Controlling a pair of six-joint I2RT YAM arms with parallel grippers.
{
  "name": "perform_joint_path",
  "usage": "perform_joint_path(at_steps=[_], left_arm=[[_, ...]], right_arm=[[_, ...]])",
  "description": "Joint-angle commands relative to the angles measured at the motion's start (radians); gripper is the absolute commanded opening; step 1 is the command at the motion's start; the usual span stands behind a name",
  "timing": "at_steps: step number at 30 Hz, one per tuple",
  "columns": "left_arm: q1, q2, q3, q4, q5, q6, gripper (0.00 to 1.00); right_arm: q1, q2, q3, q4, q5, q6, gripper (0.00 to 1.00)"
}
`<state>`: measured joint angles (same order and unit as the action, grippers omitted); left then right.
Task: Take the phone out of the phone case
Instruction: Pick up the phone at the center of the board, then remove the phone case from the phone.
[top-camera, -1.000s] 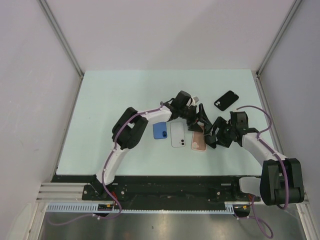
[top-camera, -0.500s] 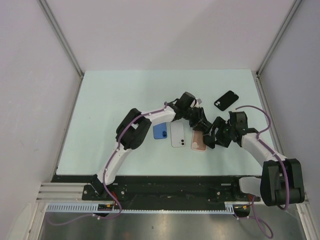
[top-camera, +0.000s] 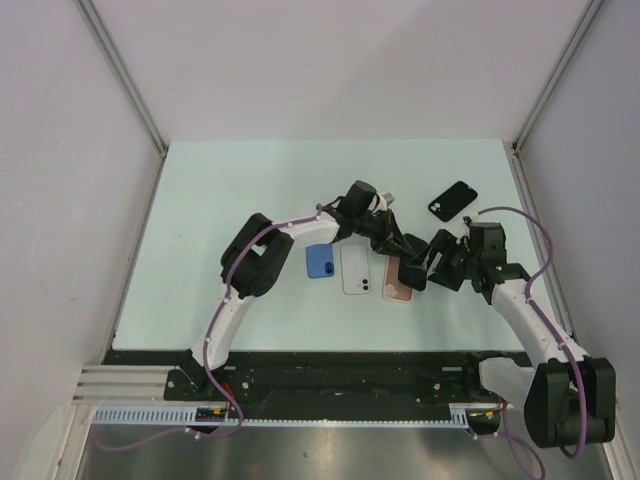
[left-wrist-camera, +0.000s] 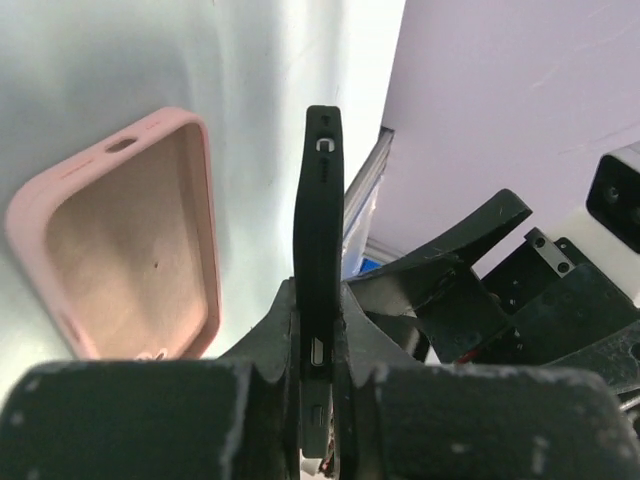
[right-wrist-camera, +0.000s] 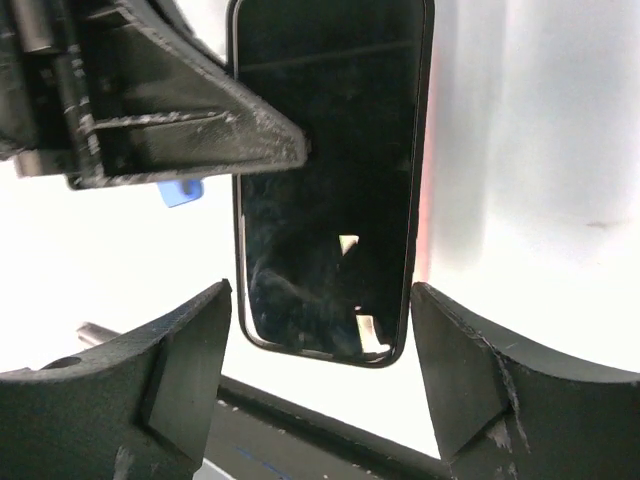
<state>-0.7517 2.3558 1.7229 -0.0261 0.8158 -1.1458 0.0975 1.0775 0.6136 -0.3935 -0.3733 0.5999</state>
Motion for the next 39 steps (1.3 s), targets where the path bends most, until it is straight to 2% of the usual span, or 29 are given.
perform_joint_path(at_steps=[1, 4, 5, 6, 8, 10, 16, 18, 19, 20, 22, 24, 27, 28, 29, 30, 32, 33, 36, 39], left_arm=[[0.072, -0.190, -0.095, 0.240, 0.088, -0.090, 0.00], [0.103, -0.248, -0.206, 0.466, 0.140, -0.230, 0.00], [0.116, -0.266, -0.265, 0.615, 0.147, -0.280, 0.00], [0.123, -0.271, -0.291, 0.688, 0.160, -0.378, 0.00], [0.138, -0.277, -0.347, 0.866, 0.164, -0.461, 0.00], [0.144, -0.286, -0.364, 0.935, 0.169, -0.532, 0.00], [0.147, -0.303, -0.384, 0.977, 0.168, -0.545, 0.00], [0.149, -0.306, -0.391, 0.986, 0.171, -0.552, 0.00], [0.147, -0.297, -0.393, 1.002, 0.171, -0.563, 0.00], [0.149, -0.294, -0.401, 1.056, 0.171, -0.603, 0.00], [0.155, -0.276, -0.411, 1.164, 0.166, -0.652, 0.00], [0.160, -0.264, -0.430, 1.233, 0.151, -0.721, 0.00], [0.167, -0.266, -0.459, 1.284, 0.134, -0.729, 0.02], [0.170, -0.273, -0.467, 1.260, 0.129, -0.717, 0.08], [0.170, -0.285, -0.476, 1.244, 0.129, -0.689, 0.25], [0.172, -0.291, -0.477, 1.230, 0.126, -0.677, 0.33], [0.170, -0.300, -0.476, 1.197, 0.126, -0.652, 0.48], [0.170, -0.300, -0.473, 1.195, 0.128, -0.652, 0.52], [0.169, -0.293, -0.462, 1.198, 0.126, -0.660, 0.54], [0.167, -0.288, -0.464, 1.201, 0.121, -0.663, 0.50]], right_arm=[[-0.030, -0.071, 0.049, 0.064, -0.153, 0.043, 0.75], [-0.036, -0.079, 0.044, 0.163, -0.202, 0.104, 0.70], [-0.035, -0.083, 0.040, 0.191, -0.214, 0.122, 0.69], [-0.035, -0.085, 0.035, 0.214, -0.229, 0.138, 0.68], [-0.033, -0.083, 0.034, 0.269, -0.242, 0.175, 0.67], [-0.025, -0.067, 0.031, 0.330, -0.271, 0.202, 0.66], [0.027, -0.027, 0.008, 0.517, -0.317, 0.299, 0.62], [0.042, -0.014, 0.000, 0.559, -0.326, 0.337, 0.54], [0.045, -0.010, -0.006, 0.602, -0.328, 0.351, 0.47], [0.048, 0.001, -0.018, 0.626, -0.331, 0.366, 0.26], [0.051, 0.005, -0.031, 0.668, -0.322, 0.409, 0.00], [0.053, 0.012, -0.058, 0.734, -0.315, 0.451, 0.00], [0.057, 0.024, -0.080, 0.803, -0.325, 0.483, 0.00], [0.067, 0.025, -0.078, 0.809, -0.325, 0.483, 0.00], [0.071, 0.028, -0.078, 0.815, -0.317, 0.485, 0.00], [0.076, 0.032, -0.078, 0.832, -0.317, 0.485, 0.00], [0.094, 0.041, -0.078, 0.851, -0.315, 0.488, 0.00], [0.103, 0.053, -0.078, 0.866, -0.315, 0.491, 0.00], [0.125, 0.078, -0.078, 0.896, -0.314, 0.498, 0.00], [0.142, 0.097, -0.080, 0.929, -0.312, 0.511, 0.00]])
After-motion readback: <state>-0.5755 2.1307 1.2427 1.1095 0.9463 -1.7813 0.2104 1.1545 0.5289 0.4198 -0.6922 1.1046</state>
